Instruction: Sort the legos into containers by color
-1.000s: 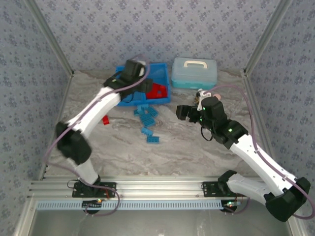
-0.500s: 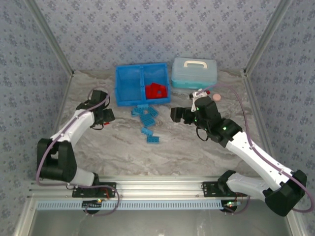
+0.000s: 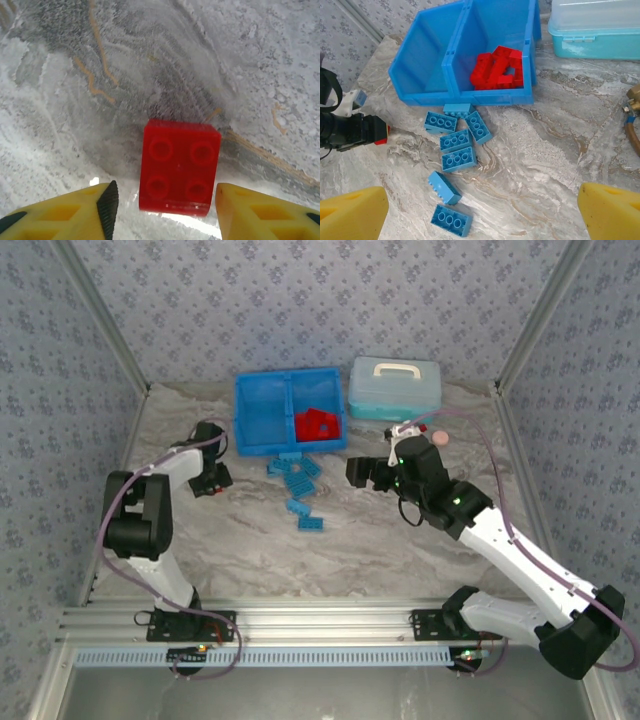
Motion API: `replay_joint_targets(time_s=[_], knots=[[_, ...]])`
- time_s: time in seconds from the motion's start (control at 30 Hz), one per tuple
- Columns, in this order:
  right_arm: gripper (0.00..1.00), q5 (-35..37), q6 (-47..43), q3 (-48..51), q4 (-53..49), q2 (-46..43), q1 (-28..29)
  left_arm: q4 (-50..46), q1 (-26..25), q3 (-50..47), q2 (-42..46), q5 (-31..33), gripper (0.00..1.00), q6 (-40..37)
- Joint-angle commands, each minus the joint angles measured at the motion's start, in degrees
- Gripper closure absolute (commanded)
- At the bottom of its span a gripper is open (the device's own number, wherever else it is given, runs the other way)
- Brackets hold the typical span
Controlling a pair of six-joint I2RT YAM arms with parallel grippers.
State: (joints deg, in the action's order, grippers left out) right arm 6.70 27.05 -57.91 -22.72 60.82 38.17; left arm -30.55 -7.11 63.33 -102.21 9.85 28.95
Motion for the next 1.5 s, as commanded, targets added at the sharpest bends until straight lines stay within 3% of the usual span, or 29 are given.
replay_joint_targets(time_s=[0.0,0.2,0.37,0.5,0.73,0.97,1.13,1.27,1.33,1.47], knots=[[0.00,0.8,-1.0,-2.8,-1.1,0.7,0.3,0.9,0.2,2.6,-1.9,-0.2,0.49,-1.2],[0.00,0.7,-1.1,-3.8,-1.0,1.5,0.4,0.2,0.1,2.7,0.1,-2.3,0.82,-0.7],[0.00,0.9,-1.1,-4.2,-1.2,1.6,0.5,-2.4,-2.7,3.9,12.7,-4.7,0.84,0.9],[0.00,0.9,-0.9,-4.0,-0.6,1.8,0.5,-3.3,-10.9,11.1,16.3,-3.9,0.83,1.3],[0.00,0.4,-0.2,-3.4,-0.9,1.2,0.8,-2.9,-21.2,31.9,1.3,-0.5,0.82,0.0],[0.00,1.5,-0.3,-1.8,-1.7,-1.3,0.8,-7.9,-23.8,58.3,-21.9,2.0,0.82,-0.2],[0.00,2.2,-1.1,-1.0,-2.9,-2.7,0.6,-13.3,-23.9,76.1,-35.8,0.3,0.77,-1.4],[0.00,2.3,-1.4,-0.5,-3.2,-3.7,0.2,-17.8,-23.8,86.9,-43.1,-0.1,0.56,-1.5],[0.00,2.3,-1.6,-0.4,-3.3,-3.9,0.0,-18.6,-23.9,88.7,-43.8,-1.1,0.47,-1.6],[0.00,2.9,-2.4,-0.4,-3.4,-3.5,-0.4,-19.0,-24.9,88.0,-39.9,-1.5,0.40,-3.2]])
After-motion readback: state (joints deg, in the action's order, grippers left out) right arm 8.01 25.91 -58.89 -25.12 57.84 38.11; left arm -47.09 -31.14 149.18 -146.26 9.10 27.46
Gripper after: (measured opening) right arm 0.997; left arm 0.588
